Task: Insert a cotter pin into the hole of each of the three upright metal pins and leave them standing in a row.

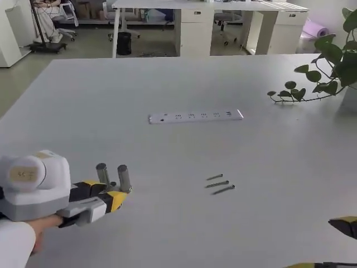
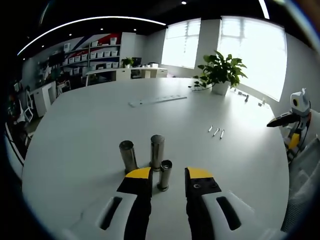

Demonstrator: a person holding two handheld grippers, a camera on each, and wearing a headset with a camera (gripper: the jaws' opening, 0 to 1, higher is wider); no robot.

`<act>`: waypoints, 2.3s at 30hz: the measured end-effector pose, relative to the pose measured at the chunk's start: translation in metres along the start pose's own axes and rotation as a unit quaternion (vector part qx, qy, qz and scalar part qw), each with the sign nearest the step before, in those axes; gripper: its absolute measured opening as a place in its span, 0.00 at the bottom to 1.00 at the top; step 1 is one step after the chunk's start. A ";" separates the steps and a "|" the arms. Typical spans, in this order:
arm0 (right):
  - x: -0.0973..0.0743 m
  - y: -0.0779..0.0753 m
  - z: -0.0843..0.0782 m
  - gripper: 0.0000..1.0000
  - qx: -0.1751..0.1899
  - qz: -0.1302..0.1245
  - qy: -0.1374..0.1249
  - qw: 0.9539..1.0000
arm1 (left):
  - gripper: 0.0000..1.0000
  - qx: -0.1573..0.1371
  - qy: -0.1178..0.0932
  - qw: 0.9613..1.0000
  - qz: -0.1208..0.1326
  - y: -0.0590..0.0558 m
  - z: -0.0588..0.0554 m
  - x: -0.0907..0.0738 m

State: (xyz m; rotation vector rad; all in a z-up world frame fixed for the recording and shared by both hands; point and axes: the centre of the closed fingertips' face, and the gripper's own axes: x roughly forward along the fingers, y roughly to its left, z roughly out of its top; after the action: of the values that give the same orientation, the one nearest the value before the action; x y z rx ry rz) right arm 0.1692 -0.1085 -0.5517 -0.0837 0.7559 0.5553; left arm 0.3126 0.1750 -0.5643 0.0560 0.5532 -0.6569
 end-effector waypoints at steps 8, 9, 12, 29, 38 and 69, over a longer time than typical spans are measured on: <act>-0.003 0.001 0.000 0.94 0.007 0.001 -0.003 1.000 | 0.16 0.004 0.010 1.000 0.006 0.005 -0.007 0.005; -0.003 0.001 0.000 0.94 0.008 0.000 -0.003 1.000 | 0.13 0.005 0.010 1.000 0.008 0.006 -0.006 0.005; -0.003 0.001 -0.001 0.94 0.009 0.000 -0.003 1.000 | 0.08 0.004 0.005 1.000 0.004 0.005 -0.004 0.006; -0.005 0.005 0.003 0.93 0.009 0.001 -0.014 1.000 | 0.06 0.139 -0.069 0.986 -0.067 -0.050 0.047 -0.023; -0.007 0.011 0.002 0.93 0.004 0.007 -0.017 1.000 | 0.07 0.162 -0.067 0.977 -0.124 -0.090 0.045 -0.032; -0.010 0.012 0.002 0.93 0.005 0.010 -0.021 1.000 | 0.07 0.140 -0.006 0.986 -0.093 -0.128 -0.017 0.002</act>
State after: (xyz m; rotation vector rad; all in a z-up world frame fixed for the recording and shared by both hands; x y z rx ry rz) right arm 0.1586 -0.1024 -0.5416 -0.0562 0.7194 0.5704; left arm 0.2297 0.0755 -0.5644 0.2670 0.4546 -0.9150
